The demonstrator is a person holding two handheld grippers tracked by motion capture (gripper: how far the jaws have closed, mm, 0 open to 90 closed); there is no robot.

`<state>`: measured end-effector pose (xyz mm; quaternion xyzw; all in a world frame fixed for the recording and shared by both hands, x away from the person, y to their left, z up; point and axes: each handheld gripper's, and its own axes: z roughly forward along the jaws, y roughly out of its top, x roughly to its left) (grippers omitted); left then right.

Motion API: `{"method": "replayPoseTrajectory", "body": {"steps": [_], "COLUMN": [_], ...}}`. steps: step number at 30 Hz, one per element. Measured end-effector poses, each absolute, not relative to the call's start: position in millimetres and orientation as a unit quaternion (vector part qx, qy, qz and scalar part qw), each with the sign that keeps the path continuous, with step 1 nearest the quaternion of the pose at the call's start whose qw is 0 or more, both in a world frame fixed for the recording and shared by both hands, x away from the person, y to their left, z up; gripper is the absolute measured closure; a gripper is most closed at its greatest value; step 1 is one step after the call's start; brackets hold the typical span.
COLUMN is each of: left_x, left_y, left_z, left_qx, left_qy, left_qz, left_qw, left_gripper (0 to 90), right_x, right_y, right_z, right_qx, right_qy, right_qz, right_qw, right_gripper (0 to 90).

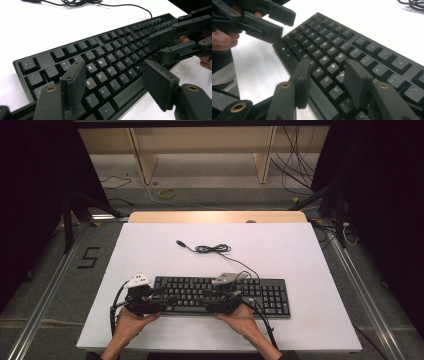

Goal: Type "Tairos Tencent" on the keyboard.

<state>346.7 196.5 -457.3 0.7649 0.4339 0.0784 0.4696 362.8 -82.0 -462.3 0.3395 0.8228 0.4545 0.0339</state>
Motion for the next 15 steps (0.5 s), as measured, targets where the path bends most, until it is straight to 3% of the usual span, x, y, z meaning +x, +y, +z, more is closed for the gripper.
{"method": "replayPoseTrajectory", "body": {"steps": [6, 15], "left_x": [349, 352], "left_y": [195, 185], "left_z": [-458, -462], "left_qx": [0.768, 0.791], "left_qy": [0.435, 0.42], "left_qz": [0.075, 0.07], "left_qw": [0.465, 0.439], "left_gripper": [47.3, 68.9], "right_x": [360, 356], "right_y": [-89, -98], "right_z": [-459, -457], "right_qx": [0.342, 0.344], "right_qy": [0.817, 0.813], "right_qz": [0.463, 0.468], "right_qw": [0.037, 0.042], "right_gripper": [48.9, 44.1]}}
